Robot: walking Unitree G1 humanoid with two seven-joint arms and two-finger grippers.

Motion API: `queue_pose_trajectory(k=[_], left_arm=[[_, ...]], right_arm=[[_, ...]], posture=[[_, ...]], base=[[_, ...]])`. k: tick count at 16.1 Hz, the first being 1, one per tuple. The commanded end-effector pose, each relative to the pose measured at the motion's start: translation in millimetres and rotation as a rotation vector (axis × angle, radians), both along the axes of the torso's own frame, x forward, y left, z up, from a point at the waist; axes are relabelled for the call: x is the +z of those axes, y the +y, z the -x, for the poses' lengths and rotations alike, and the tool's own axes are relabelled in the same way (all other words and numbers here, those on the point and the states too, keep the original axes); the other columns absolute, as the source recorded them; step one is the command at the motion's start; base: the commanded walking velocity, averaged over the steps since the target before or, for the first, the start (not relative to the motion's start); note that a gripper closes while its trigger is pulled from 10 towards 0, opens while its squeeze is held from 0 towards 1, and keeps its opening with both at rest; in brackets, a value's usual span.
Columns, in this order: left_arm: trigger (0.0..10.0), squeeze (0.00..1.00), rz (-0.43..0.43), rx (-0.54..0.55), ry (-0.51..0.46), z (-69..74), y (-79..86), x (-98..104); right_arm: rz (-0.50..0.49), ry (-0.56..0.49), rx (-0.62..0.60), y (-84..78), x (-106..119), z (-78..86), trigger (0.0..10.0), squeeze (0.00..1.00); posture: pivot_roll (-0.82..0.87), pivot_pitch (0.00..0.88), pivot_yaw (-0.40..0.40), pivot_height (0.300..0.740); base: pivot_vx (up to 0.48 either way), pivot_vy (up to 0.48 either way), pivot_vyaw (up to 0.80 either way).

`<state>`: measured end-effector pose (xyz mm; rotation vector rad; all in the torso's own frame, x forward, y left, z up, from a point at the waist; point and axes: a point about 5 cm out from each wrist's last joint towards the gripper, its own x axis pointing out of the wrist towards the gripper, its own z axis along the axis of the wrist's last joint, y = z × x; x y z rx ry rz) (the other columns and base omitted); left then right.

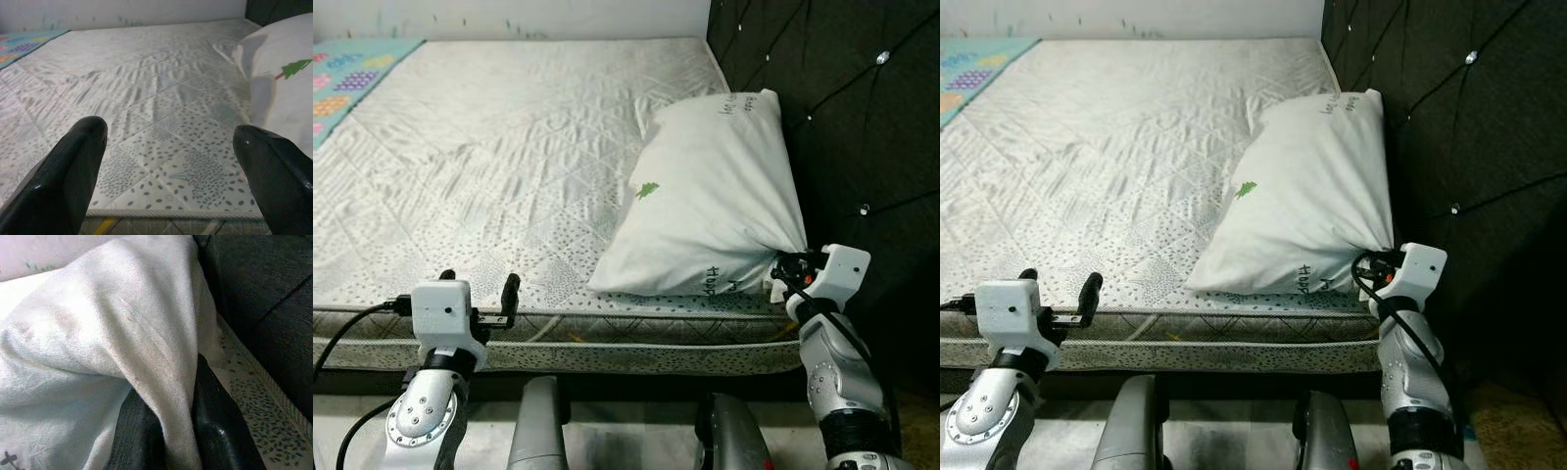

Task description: Clean up the room

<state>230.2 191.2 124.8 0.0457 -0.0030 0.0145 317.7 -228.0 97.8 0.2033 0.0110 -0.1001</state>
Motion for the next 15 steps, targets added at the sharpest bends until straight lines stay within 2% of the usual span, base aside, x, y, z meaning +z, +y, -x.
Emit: queue_pose_trajectory(k=[1, 3, 5, 6, 8, 11, 12, 15], left_arm=[[10.0, 0.0, -0.006, -0.009, 0.011, -2.2, 0.0, -1.4], [10.0, 0.0, -0.004, -0.011, 0.009, -3.2, -0.9, -1.3], [10.0, 0.0, -0.001, -0.007, 0.007, -3.5, -2.2, -1.7], [10.0, 0.0, 0.001, 0.006, 0.005, -2.2, -1.1, -2.2], [10.0, 0.0, 0.003, 0.03, 0.001, 0.2, 1.9, -2.9], [10.0, 0.0, 0.005, 0.05, -0.003, 2.8, 2.9, -3.3], [10.0, 0.0, 0.006, 0.058, -0.005, 3.4, 3.6, -3.0], [10.0, 0.0, 0.003, 0.068, -0.007, 4.4, 5.7, -2.8]], right_arm=[[-0.006, -0.027, -0.008, 0.7, 7.4, 2.9, 0.0, 0.0], [0.006, -0.011, 0.026, 6.5, 13.4, -3.3, 0.0, 0.0], [0.059, -0.014, 0.101, 11.2, 23.0, -22.7, 0.0, 0.0], [0.1, -0.036, 0.151, 13.5, 39.2, -40.5, 0.0, 0.0], [0.151, -0.047, 0.194, 15.9, 66.6, -63.7, 0.0, 0.0], [0.204, -0.01, 0.193, 16.7, 85.9, -79.8, 0.0, 0.0], [0.253, 0.014, 0.18, 15.6, 94.3, -85.2, 0.0, 0.0], [0.285, 0.04, 0.146, 8.6, 117.4, -93.3, 0.0, 0.0]], posture=[[0.04, 0.024, 0.023, 0.561], [0.05, 0.023, 0.018, 0.561], [0.05, 0.019, 0.004, 0.561], [0.06, 0.018, -0.005, 0.561], [0.07, 0.016, -0.025, 0.561], [0.08, 0.011, -0.044, 0.561], [0.09, 0.011, -0.048, 0.561], [0.1, 0.01, -0.051, 0.561]], base=[[0.0, 0.0, 0.0], [0.0, 0.0, 0.0], [0.0, 0.0, 0.0], [0.0, 0.0, 0.0], [0.0, 0.0, 0.0], [0.0, 0.0, 0.0], [0.0, 0.0, 0.0], [0.0, 0.0, 0.0]])
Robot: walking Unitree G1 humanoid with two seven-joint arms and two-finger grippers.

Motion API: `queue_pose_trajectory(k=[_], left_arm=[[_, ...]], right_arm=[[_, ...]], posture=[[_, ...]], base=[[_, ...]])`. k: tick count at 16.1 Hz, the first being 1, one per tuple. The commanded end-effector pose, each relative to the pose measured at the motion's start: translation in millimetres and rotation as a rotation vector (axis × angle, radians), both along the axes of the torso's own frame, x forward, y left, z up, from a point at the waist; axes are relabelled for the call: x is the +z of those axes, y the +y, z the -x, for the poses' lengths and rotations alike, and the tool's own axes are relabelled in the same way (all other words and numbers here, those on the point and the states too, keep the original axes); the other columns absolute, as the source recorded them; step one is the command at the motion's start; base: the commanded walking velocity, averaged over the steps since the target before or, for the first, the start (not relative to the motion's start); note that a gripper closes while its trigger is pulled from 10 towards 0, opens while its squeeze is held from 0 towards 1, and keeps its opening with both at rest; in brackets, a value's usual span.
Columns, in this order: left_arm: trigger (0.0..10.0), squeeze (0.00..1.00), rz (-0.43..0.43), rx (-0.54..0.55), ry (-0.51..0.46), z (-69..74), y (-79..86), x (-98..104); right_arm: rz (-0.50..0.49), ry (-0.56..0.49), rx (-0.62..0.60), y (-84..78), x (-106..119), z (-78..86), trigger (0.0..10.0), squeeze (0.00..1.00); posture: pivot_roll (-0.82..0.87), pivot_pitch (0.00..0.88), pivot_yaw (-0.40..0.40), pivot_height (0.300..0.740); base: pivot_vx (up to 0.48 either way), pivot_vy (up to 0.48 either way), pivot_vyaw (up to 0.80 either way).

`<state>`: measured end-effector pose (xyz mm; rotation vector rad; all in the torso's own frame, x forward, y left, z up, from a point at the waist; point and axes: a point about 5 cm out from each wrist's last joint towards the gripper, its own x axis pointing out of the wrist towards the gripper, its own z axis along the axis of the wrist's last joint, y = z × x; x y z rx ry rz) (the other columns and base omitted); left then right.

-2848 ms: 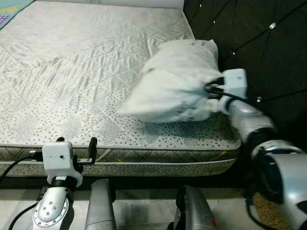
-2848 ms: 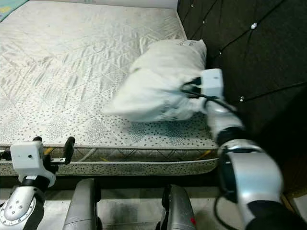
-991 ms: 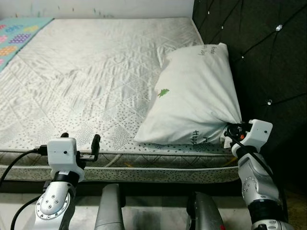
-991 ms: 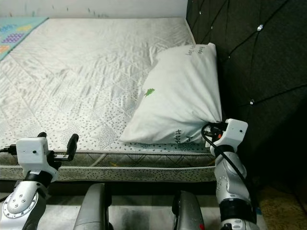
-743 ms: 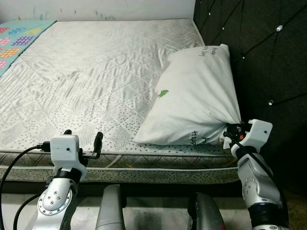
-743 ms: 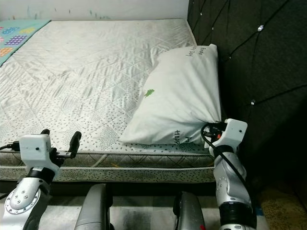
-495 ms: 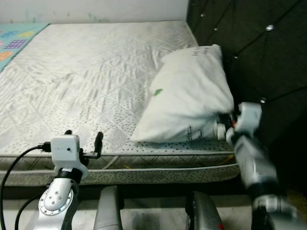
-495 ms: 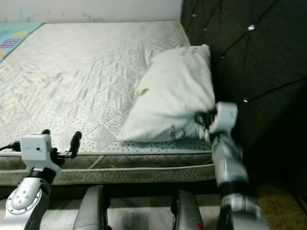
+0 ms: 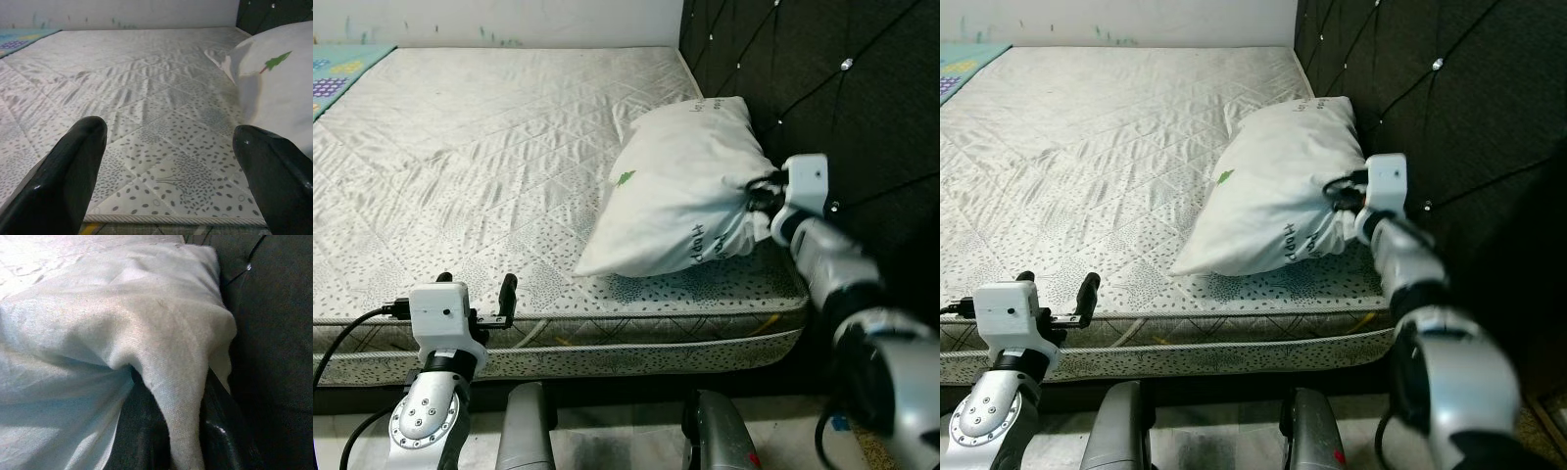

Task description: Clean up the room

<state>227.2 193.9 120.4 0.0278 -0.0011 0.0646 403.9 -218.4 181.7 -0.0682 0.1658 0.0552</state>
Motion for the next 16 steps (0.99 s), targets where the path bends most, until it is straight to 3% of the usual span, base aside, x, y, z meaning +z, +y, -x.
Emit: queue_pose_trajectory(k=[1, 3, 6, 7, 11, 13, 16], left_arm=[[10.0, 0.0, -0.017, 0.02, -0.008, 1.4, 3.3, 1.7], [10.0, 0.0, -0.019, 0.023, -0.012, 0.8, 4.1, 2.4], [10.0, 0.0, -0.023, 0.04, -0.019, 1.8, 7.6, 3.6], [10.0, 0.0, -0.022, 0.036, -0.015, 2.4, 6.7, 2.2], [10.0, 0.0, -0.017, 0.019, -0.016, -1.9, 2.8, 2.3], [10.0, 0.0, -0.019, 0.011, -0.015, -3.1, 3.0, 2.4], [10.0, 0.0, -0.019, 0.009, -0.016, -3.3, 2.7, 2.7]], right_arm=[[0.031, -0.112, -0.015, -3.6, 39.7, -8.6, 0.0, 0.0], [0.056, -0.123, -0.024, -8.7, 49.0, -9.7, 0.0, 0.0], [0.105, -0.16, -0.098, -40.1, 63.3, -3.7, 0.0, 0.0], [0.135, -0.141, -0.16, -61.8, 58.6, 4.1, 0.0, 0.0], [0.173, -0.069, -0.305, -106.9, 35.1, 27.8, 0.0, 0.0], [0.184, -0.028, -0.363, -123.6, 20.0, 40.5, 0.0, 0.0], [0.155, 0.004, -0.401, -132.5, 2.4, 51.2, 0.0, 0.0]], posture=[[0.1, 0.01, -0.054, 0.561], [0.1, 0.009, -0.055, 0.561], [0.11, 0.006, -0.06, 0.561], [0.1, 0.005, -0.054, 0.561], [0.08, 0.004, -0.034, 0.561], [0.08, 0.005, -0.027, 0.561], [0.08, 0.006, -0.029, 0.561]], base=[[0.0, 0.0, 0.0], [0.0, 0.0, 0.0], [0.0, 0.0, 0.0], [0.0, 0.0, 0.0], [0.0, 0.0, 0.0], [0.0, 0.0, 0.0], [0.0, 0.0, 0.0]])
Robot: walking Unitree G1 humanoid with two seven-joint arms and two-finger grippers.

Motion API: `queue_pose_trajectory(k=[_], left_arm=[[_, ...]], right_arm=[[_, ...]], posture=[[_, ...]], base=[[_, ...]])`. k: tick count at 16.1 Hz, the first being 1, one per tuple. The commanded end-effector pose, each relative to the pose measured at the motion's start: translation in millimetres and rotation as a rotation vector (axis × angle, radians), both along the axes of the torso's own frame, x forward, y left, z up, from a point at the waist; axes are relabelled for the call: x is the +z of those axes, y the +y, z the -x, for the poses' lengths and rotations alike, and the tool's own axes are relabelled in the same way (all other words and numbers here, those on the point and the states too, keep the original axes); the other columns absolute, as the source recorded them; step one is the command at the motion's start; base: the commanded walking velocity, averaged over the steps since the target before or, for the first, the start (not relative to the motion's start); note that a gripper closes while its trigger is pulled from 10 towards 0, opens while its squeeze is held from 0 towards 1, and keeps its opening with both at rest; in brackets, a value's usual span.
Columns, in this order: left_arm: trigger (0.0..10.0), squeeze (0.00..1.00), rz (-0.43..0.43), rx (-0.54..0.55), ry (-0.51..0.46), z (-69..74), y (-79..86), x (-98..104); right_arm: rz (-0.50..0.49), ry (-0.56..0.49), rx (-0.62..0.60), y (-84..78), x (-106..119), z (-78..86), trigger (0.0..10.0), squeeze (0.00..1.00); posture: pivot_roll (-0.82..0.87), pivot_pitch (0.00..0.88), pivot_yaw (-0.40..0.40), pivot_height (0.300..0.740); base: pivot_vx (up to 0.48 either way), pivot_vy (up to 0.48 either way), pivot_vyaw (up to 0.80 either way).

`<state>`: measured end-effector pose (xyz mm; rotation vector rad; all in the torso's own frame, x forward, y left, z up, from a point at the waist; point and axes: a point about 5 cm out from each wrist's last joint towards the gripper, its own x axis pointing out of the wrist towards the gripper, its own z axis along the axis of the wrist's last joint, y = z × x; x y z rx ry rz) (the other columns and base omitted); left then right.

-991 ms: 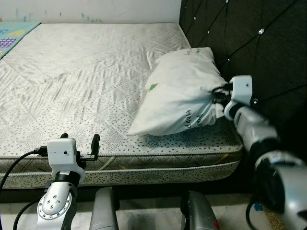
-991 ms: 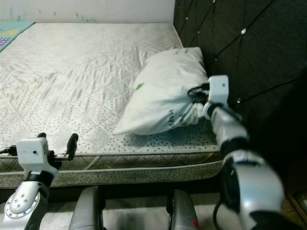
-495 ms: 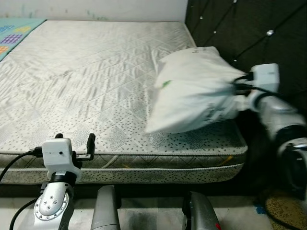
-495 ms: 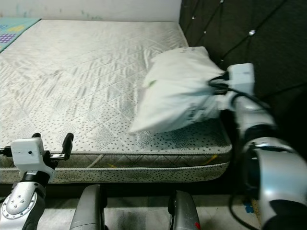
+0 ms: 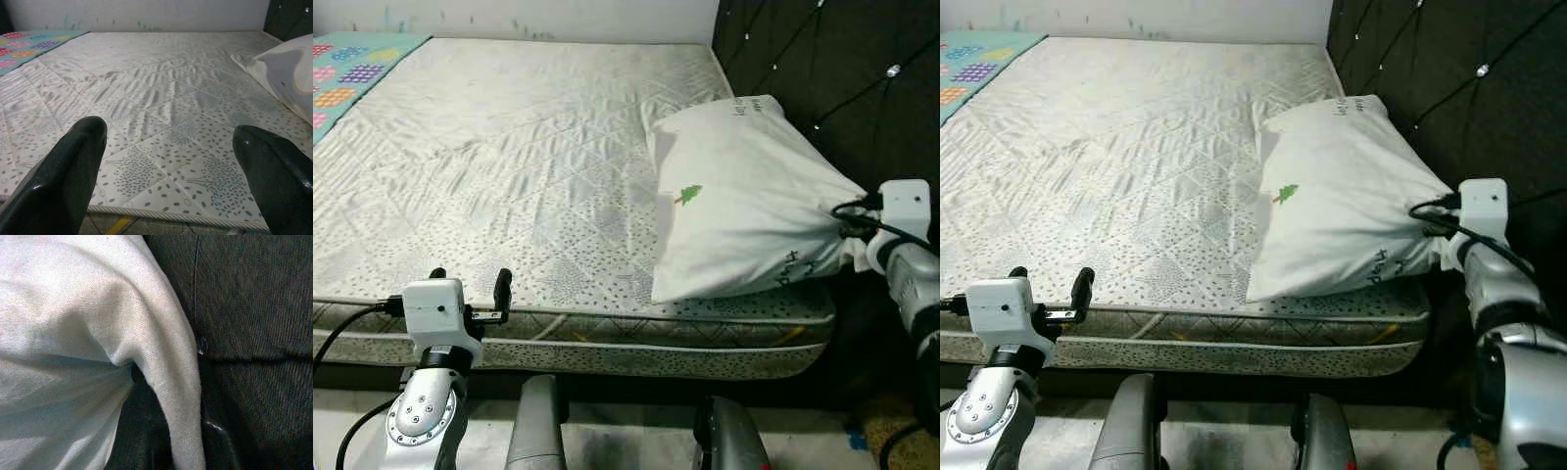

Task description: Clean up the room

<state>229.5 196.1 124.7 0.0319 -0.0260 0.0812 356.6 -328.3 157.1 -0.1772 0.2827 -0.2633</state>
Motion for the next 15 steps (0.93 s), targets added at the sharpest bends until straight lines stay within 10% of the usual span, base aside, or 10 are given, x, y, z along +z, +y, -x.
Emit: queue_pose_trajectory(k=[1, 8, 15], left_arm=[[10.0, 0.0, -0.013, -0.006, 0.01, -0.1, 0.0, -2.1], [10.0, 0.0, 0.04, -0.114, 0.01, 2.7, -10.3, 0.9], [10.0, 0.0, 0.129, -0.255, 0.06, 8.5, -25.4, -5.4]], right_arm=[[0.014, -0.095, -0.077, -21.6, 15.9, 7.6, 0.0, 0.0], [-0.134, -0.119, 0.002, 11.8, -35.4, 15.5, 0.0, 0.0], [-0.234, -0.239, 0.187, 54.5, -35.3, 6.2, 0.0, 0.0]], posture=[[0.08, 0.006, -0.029, 0.561], [0.07, 0.02, -0.018, 0.561], [0.06, 0.032, -0.026, 0.561]], base=[[0.0, 0.0, 0.0], [0.0, 0.0, 0.0], [0.0, 0.0, 0.0]])
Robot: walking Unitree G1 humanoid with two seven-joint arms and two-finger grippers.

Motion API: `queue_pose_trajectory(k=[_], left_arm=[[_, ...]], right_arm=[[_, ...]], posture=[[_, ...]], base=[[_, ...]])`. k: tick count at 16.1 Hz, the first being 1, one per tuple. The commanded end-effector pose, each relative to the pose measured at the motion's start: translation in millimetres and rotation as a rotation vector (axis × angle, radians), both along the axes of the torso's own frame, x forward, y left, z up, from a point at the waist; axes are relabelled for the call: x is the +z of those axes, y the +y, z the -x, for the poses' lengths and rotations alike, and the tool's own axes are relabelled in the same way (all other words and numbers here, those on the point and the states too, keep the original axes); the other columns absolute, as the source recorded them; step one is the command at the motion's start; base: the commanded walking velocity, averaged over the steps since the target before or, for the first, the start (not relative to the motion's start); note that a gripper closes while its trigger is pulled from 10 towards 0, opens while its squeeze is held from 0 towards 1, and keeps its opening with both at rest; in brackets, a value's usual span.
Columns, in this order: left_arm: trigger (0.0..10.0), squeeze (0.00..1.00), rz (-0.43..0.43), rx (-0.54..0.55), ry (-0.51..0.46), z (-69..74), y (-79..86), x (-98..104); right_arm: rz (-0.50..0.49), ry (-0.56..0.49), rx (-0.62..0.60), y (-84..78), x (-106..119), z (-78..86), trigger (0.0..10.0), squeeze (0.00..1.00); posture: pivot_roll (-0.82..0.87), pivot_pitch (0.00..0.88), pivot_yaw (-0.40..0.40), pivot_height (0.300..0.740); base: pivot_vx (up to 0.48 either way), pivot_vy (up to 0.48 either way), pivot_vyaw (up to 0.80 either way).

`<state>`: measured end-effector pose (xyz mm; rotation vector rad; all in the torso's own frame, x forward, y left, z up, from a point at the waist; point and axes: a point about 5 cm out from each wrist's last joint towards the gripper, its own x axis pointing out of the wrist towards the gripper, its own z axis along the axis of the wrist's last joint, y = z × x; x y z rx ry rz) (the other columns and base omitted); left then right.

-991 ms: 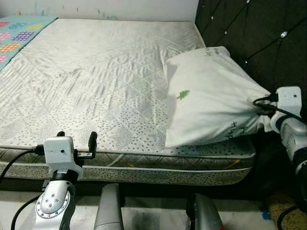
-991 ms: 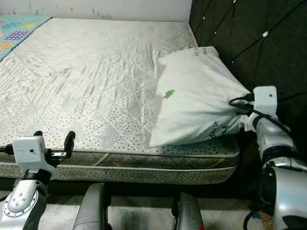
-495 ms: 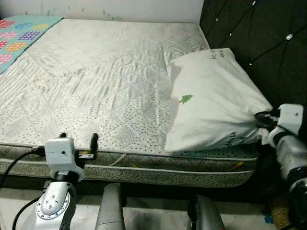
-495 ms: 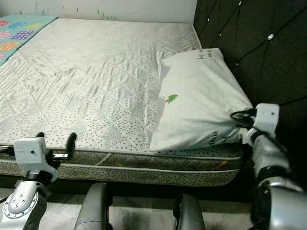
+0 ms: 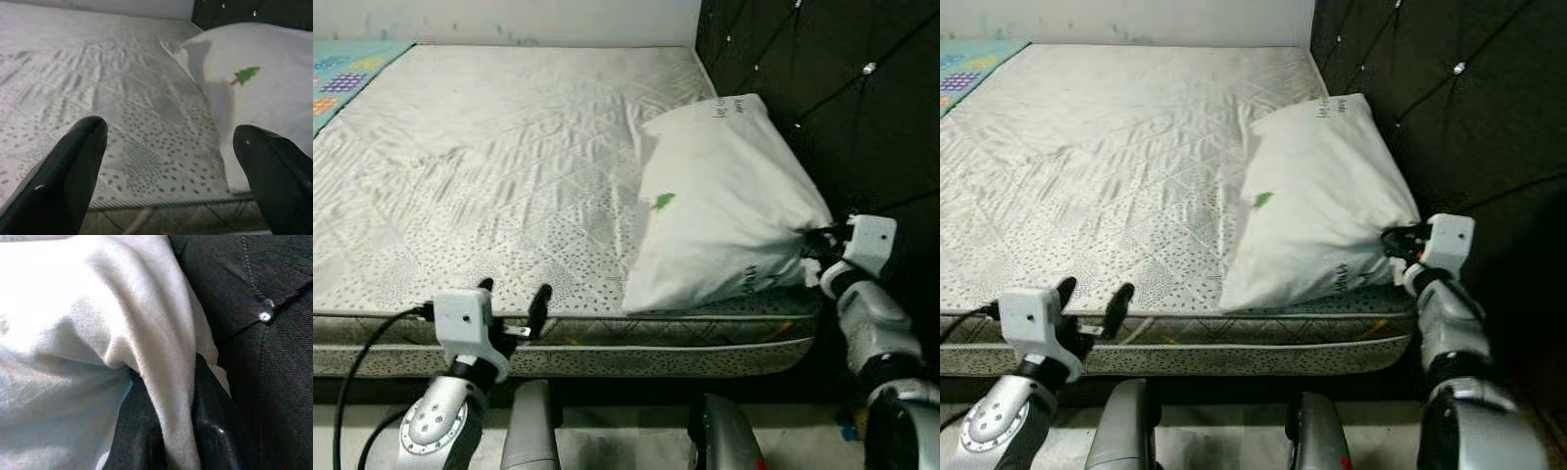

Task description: Clean up the room

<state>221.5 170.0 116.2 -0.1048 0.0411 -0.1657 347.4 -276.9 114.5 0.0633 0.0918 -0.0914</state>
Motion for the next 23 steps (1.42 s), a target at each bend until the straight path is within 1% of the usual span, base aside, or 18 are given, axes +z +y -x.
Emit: queue_pose_trajectory(k=[1, 3, 5, 6, 7, 9, 10, 11, 13, 15, 16, 18, 20, 21, 22, 23], left_arm=[[10.0, 0.0, -0.006, -0.006, -0.006, 0.9, 1.1, 3.0], [10.0, 0.0, -0.006, -0.008, 0.007, 1.8, 1.4, 1.6], [10.0, 0.0, -0.008, -0.014, 0.013, 1.5, 0.9, 1.0], [10.0, 0.0, -0.009, -0.016, 0.015, 0.9, 0.8, 0.9], [10.0, 0.0, -0.01, -0.018, 0.017, 0.9, 0.9, 0.9], [10.0, 0.0, -0.014, -0.02, 0.019, 0.9, 1.3, 1.1], [10.0, 0.0, -0.015, -0.021, 0.021, 0.8, 1.1, 1.1], [10.0, 0.0, -0.015, -0.02, 0.021, 0.6, 0.6, 1.0], [10.0, 0.0, -0.015, -0.016, 0.022, 1.0, 0.6, 0.9], [10.0, 0.0, -0.014, -0.011, 0.022, 1.1, 0.3, 0.7], [10.0, 0.0, -0.013, -0.008, 0.021, 0.9, 0.2, 0.6], [10.0, 0.0, -0.012, -0.007, 0.021, 0.3, 0.1, 0.3], [10.0, 0.0, -0.013, -0.004, 0.019, -0.9, 0.3, -0.4], [10.0, 0.0, -0.014, -0.003, 0.019, -1.0, 0.3, -0.6], [10.0, 0.0, -0.014, -0.002, 0.019, -1.1, 0.4, -1.1], [10.0, 0.0, -0.014, -0.002, 0.019, -1.1, 0.4, -1.2]], right_arm=[[0.007, -0.044, 0.038, 5.1, 7.0, -1.8, 0.0, 0.0], [-0.001, -0.047, 0.04, 5.6, 1.4, 5.5, 0.0, 0.0], [0.004, -0.026, 0.053, 8.1, -4.6, 9.6, 0.0, 0.0], [0.018, -0.014, 0.048, 9.6, -5.4, 9.2, 9.5, 0.0], [0.018, -0.013, 0.054, 13.4, -4.4, 7.7, 10.0, 0.0], [0.061, -0.016, 0.082, 24.4, 0.6, 0.8, 10.0, 0.0], [0.064, -0.03, 0.103, 31.8, 4.4, -2.3, 10.0, 1.0], [0.095, -0.051, 0.109, 37.2, 8.9, -5.6, 10.0, 1.0], [0.135, -0.089, 0.111, 42.6, 17.1, -9.1, 10.0, 1.0], [0.19, -0.148, 0.084, 43.2, 29.6, -12.1, 10.0, 1.0], [0.226, -0.191, 0.064, 43.1, 41.7, -14.6, 10.0, 1.0], [0.264, -0.25, 0.055, 45.6, 57.5, -17.4, 10.0, 1.0], [0.303, -0.378, 0.047, 54.2, 90.5, -19.5, 10.0, 1.0], [0.309, -0.404, 0.053, 57.3, 96.4, -19.1, 10.0, 1.0], [0.302, -0.444, 0.078, 64.9, 105.3, -17.7, 10.0, 1.0], [0.286, -0.45, 0.089, 68.8, 106.7, -16.5, 10.0, 1.0]], posture=[[0.05, 0.035, -0.026, 0.561], [0.05, 0.04, -0.023, 0.561], [0.04, 0.043, -0.021, 0.561], [0.04, 0.043, -0.021, 0.561], [0.04, 0.045, -0.014, 0.561], [0.04, 0.046, -0.014, 0.561], [0.05, 0.044, -0.016, 0.561], [0.05, 0.043, -0.02, 0.561], [0.05, 0.042, -0.022, 0.561], [0.05, 0.041, -0.027, 0.561], [0.05, 0.04, -0.028, 0.561], [0.05, 0.035, -0.029, 0.561], [0.04, 0.031, -0.029, 0.561], [0.04, 0.025, -0.03, 0.561], [0.04, 0.024, -0.03, 0.561], [0.04, 0.024, -0.03, 0.561]], base=[[0.0, 0.0, 0.0], [0.0, 0.0, 0.0], [0.0, 0.0, 0.0], [0.0, 0.0, 0.0], [0.0, 0.0, 0.0], [0.0, 0.0, 0.0], [0.0, 0.0, 0.0], [0.0, 0.0, 0.0], [0.0, 0.0, 0.0], [0.0, 0.0, 0.0], [0.0, 0.0, 0.0], [0.0, 0.0, 0.0], [0.0, 0.0, 0.0], [0.0, 0.0, 0.0], [0.0, 0.0, 0.0], [0.0, 0.0, 0.0]])
